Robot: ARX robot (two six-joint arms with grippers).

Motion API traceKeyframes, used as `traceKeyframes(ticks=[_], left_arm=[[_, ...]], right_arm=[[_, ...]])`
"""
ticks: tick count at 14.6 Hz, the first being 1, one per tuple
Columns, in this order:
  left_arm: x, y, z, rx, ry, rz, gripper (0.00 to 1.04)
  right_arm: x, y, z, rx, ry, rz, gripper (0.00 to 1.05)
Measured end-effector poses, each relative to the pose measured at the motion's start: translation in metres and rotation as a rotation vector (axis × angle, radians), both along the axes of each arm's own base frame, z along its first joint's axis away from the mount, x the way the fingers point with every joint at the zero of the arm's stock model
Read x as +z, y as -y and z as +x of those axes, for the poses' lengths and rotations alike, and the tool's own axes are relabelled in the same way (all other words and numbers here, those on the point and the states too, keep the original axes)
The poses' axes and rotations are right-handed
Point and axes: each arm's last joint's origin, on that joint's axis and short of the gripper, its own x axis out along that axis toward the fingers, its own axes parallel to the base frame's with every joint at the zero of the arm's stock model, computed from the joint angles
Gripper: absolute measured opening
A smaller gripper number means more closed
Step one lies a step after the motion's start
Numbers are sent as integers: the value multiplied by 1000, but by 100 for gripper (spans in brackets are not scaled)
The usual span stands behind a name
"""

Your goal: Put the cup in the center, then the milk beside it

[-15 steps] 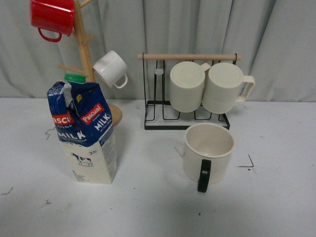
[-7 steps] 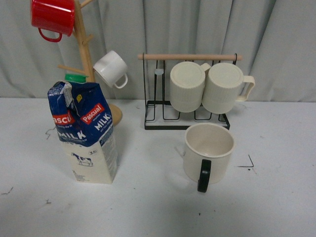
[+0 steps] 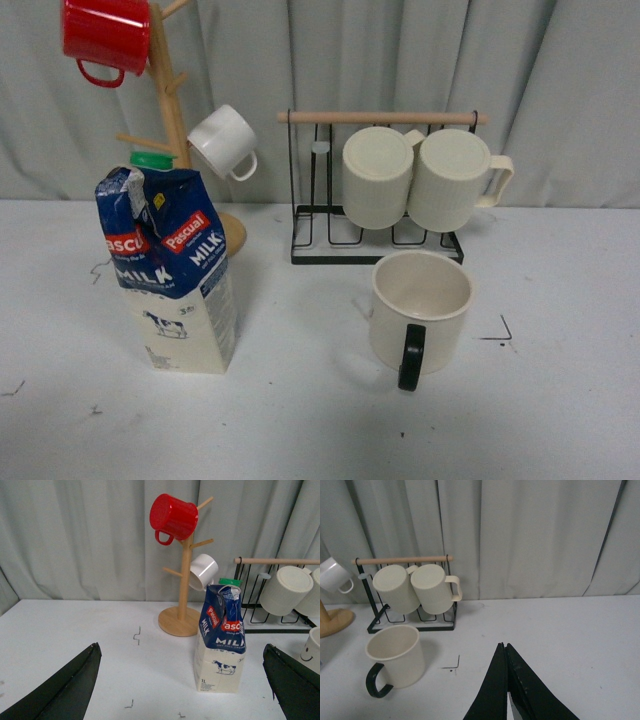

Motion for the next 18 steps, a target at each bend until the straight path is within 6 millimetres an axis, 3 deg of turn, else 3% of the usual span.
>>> traceKeyframes(ticks=[3,5,6,7,9,11,15,18], left_arm=[[0,0,0,0,0,0,98],[0,0,0,0,0,0,98],[-2,0,-1,16,-112,-28,98],[5,0,4,39,-397,-123,98],[34,-1,35,37,-396,-251,98],[49,0,75,-34,-347,-261,98],[69,8,146,-190,-267,-184,98],[52,29,178,-335,-316,-111,98]], right_arm=[[1,0,0,0,6,-1,2],[1,0,0,0,6,0,26],[1,0,0,0,7,0,39],[1,0,0,0,7,-1,52],[1,0,0,0,6,0,77],[1,0,0,0,7,0,100],[1,0,0,0,7,0,98],[1,0,0,0,7,0,98]])
